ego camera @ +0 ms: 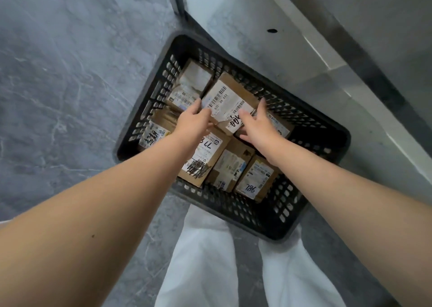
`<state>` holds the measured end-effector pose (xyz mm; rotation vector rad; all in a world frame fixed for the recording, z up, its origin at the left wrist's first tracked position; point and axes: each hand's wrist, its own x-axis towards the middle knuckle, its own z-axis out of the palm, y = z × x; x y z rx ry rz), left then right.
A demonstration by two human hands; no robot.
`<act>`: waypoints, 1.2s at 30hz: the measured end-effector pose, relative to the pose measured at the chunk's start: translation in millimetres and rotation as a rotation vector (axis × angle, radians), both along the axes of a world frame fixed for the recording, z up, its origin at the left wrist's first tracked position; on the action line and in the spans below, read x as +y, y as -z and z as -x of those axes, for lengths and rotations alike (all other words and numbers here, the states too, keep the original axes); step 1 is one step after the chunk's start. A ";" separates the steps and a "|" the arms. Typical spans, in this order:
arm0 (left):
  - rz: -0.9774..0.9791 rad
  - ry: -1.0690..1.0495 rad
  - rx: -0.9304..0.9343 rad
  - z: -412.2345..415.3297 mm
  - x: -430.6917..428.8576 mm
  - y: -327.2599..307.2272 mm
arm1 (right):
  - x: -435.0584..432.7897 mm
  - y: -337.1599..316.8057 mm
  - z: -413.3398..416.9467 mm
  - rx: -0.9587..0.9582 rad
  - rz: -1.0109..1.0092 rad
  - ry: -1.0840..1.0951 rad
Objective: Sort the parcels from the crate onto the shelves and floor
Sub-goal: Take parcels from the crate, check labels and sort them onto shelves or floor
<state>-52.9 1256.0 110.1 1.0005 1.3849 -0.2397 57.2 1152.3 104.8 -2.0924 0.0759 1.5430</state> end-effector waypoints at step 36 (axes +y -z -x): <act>-0.904 0.104 0.221 -36.4 105.9 -302.3 | 166.1 -300.1 -27.3 -0.549 -0.560 -0.842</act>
